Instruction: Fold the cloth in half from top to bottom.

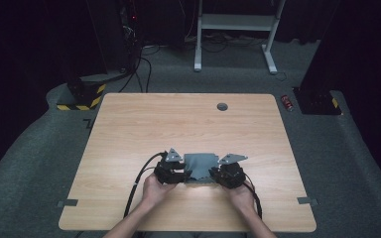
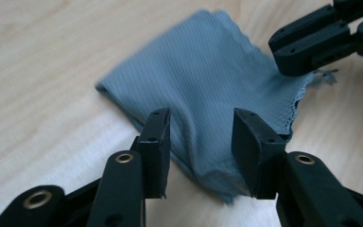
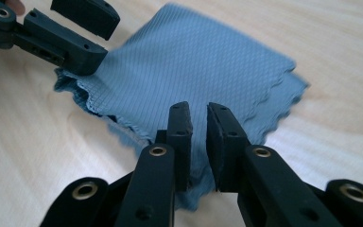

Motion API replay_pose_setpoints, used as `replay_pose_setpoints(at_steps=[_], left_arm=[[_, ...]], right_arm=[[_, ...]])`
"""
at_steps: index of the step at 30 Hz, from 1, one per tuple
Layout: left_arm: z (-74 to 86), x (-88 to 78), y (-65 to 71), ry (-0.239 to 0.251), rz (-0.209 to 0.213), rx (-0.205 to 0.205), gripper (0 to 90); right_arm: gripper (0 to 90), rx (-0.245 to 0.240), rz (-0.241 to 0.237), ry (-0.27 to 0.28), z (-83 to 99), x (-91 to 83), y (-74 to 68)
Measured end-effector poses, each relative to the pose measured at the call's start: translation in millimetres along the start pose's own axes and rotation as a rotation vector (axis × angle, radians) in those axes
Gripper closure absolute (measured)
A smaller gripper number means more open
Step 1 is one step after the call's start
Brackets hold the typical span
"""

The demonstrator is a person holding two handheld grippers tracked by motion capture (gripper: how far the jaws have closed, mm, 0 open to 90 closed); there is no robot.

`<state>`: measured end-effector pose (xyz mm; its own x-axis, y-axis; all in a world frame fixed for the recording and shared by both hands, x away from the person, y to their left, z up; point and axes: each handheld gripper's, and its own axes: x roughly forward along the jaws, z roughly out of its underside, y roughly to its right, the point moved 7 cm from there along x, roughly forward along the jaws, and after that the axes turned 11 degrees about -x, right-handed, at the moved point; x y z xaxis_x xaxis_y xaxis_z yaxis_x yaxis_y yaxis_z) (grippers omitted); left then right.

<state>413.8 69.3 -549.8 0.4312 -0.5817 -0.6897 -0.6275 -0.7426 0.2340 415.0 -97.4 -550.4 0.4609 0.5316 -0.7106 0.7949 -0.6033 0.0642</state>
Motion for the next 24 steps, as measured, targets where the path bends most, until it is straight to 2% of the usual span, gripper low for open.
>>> replay_pose_setpoints(at_steps=[4,7,9,13,17,21,24], left_arm=[[10.8,-2.3,2.7,-0.019,0.008,0.001,56.2],[12.6,-3.3,1.4,-0.019,0.006,-0.002,54.4],[12.3,-3.8,1.0,-0.013,0.006,-0.006,53.3],[16.4,-2.3,4.8,-0.022,-0.002,0.018,51.7],[21.1,-0.7,7.9,-0.023,-0.018,0.033,50.5],[23.8,0.1,7.5,-0.029,-0.020,0.036,49.6],[24.8,0.7,7.6,-0.022,-0.018,0.026,49.2]], right_arm=[[78.1,-0.015,-0.006,-0.017,7.0,-1.5,-5.6],[77.8,-0.008,0.003,-0.011,6.3,-2.6,-3.0],[77.8,0.005,0.021,-0.007,3.4,-2.9,2.8],[75.5,0.036,0.064,0.007,-5.9,-0.2,17.6],[74.9,0.067,0.098,-0.005,-16.5,9.6,32.9],[73.2,0.086,0.119,-0.036,-21.2,21.8,43.9],[72.0,0.117,0.109,-0.045,-21.5,29.8,48.0]])
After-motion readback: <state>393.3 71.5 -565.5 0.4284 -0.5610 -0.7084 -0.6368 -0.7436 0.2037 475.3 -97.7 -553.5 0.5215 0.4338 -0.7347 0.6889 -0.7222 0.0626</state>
